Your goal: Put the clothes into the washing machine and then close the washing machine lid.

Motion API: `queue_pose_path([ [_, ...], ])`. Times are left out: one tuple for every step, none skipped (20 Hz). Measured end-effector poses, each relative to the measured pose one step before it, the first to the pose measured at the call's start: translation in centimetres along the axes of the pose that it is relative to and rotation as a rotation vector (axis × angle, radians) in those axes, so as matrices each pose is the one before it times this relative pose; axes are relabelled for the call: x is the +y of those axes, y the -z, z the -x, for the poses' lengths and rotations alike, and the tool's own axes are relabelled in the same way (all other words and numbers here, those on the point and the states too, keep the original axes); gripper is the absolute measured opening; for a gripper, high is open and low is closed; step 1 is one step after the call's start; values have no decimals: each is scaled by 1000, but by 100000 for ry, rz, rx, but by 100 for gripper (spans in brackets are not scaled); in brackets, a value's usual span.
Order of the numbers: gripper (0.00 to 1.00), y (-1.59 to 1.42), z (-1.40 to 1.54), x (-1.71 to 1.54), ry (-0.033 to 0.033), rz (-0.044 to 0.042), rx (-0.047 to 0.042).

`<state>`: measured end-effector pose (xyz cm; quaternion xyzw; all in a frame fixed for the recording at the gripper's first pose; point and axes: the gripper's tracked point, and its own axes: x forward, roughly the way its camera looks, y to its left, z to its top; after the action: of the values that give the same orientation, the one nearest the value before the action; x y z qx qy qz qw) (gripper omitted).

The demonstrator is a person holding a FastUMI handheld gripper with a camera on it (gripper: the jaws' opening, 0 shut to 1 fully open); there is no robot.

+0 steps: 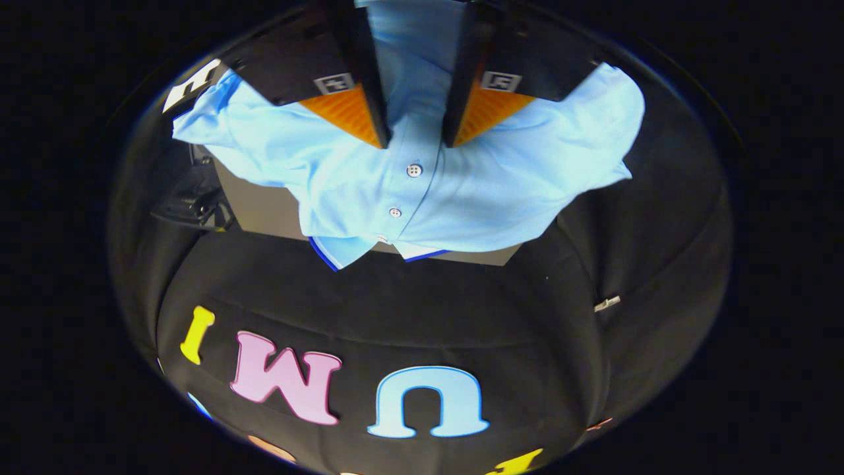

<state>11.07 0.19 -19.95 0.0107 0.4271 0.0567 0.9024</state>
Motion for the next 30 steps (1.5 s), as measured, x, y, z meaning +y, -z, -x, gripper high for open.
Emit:
queue_pose_path([
  [41, 280, 21, 63, -694, 1438, -2121],
  [20, -45, 179, -187, 173, -279, -1573],
  [20, 77, -114, 26, 292, -1012, -447],
  [19, -471, -65, -98, -183, 198, -1347],
  [12, 379, 555, -283, 877, -2476, 2405],
  [5, 57, -296, 179, 493, -671, -17],
  [6, 139, -355, 21, 254, 617, 903],
  [5, 36, -44, -69, -87, 1154, 1075],
  [6, 59, 176, -50, -155, 3, 1070],
  [5, -9, 296, -130, 63, -278, 758],
  [5, 259, 383, -176, 41, 165, 988],
  [5, -120, 557, -221, -177, 1151, -340],
  [5, -375, 634, -151, -588, 1508, -1326],
  [5, -744, 625, -121, -818, 1655, -2084],
  [5, -768, 710, -274, -780, 1082, -2392],
  [5, -457, 662, -308, -1187, 509, -1825],
  [5, -499, 640, -209, -1596, -37, -1553],
  [5, -470, 414, -92, -2357, -564, -1117],
  [5, -195, 304, -71, -2572, -1311, -726],
  [5, -16, 292, -196, -2602, -613, -1],
  [5, 168, 444, -481, -2584, 165, 310],
  [5, 9, 438, -358, -2118, 738, -166],
  [5, -24, 499, -431, -2439, 843, -981],
  [5, -159, 539, -459, -2300, 1011, -1216],
  [5, -298, 576, -606, -1557, 1158, -1388],
  [5, -547, 613, -685, -2100, 785, -1791],
  [5, -393, 540, -629, -2077, 468, -1589],
  [5, -335, 521, -882, -1978, 90, -995],
  [5, -315, 480, -1131, -1624, -806, -676],
  [5, -241, 484, -1327, -1321, -1564, -523],
])
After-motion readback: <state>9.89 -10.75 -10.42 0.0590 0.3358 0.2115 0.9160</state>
